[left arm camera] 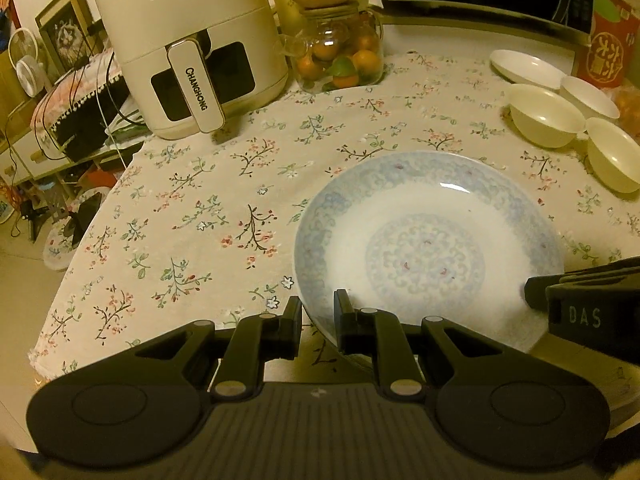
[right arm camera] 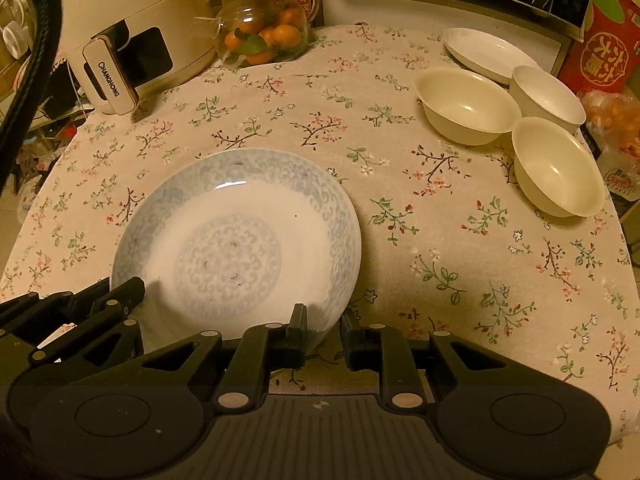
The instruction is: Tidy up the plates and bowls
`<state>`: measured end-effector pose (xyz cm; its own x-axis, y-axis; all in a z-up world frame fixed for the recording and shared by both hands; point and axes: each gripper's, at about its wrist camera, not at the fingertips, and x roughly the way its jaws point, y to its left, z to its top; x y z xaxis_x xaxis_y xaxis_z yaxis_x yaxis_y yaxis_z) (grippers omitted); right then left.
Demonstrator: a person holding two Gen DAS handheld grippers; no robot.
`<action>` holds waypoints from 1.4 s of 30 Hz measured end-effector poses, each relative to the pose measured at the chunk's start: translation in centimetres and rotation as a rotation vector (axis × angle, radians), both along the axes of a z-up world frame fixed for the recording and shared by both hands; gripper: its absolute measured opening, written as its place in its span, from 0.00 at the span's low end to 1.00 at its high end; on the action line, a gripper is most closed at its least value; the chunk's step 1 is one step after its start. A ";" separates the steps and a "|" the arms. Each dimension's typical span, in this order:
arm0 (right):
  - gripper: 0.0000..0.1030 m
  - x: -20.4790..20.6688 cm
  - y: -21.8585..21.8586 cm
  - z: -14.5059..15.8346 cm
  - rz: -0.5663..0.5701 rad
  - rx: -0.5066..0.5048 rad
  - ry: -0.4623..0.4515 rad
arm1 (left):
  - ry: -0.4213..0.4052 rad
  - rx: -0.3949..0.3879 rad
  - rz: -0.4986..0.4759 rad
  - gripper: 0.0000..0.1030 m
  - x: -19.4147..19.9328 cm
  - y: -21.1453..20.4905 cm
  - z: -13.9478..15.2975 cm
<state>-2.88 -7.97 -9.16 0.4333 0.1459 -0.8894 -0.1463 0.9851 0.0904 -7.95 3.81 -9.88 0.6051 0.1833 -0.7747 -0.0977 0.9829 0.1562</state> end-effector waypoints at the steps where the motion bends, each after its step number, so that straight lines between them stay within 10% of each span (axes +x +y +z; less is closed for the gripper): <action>1: 0.19 0.0 0.1 0.0 0.001 -0.005 -0.002 | 0.000 0.000 0.001 0.14 0.0 0.0 0.0; 14: 0.24 0.3 -0.2 0.3 0.023 0.001 -0.010 | 0.027 -0.081 0.041 0.25 0.8 1.3 0.5; 21: 0.71 0.7 -1.6 3.0 0.024 0.006 -0.132 | 0.030 -0.182 0.080 0.76 2.1 2.7 2.1; 28: 0.95 1.3 -2.7 5.5 0.048 -0.035 -0.241 | -0.005 -0.268 0.088 0.96 3.8 3.2 4.1; 42: 0.97 2.3 -6.4 8.2 0.051 -0.077 -0.415 | -0.146 -0.056 0.100 0.99 5.2 0.0 6.6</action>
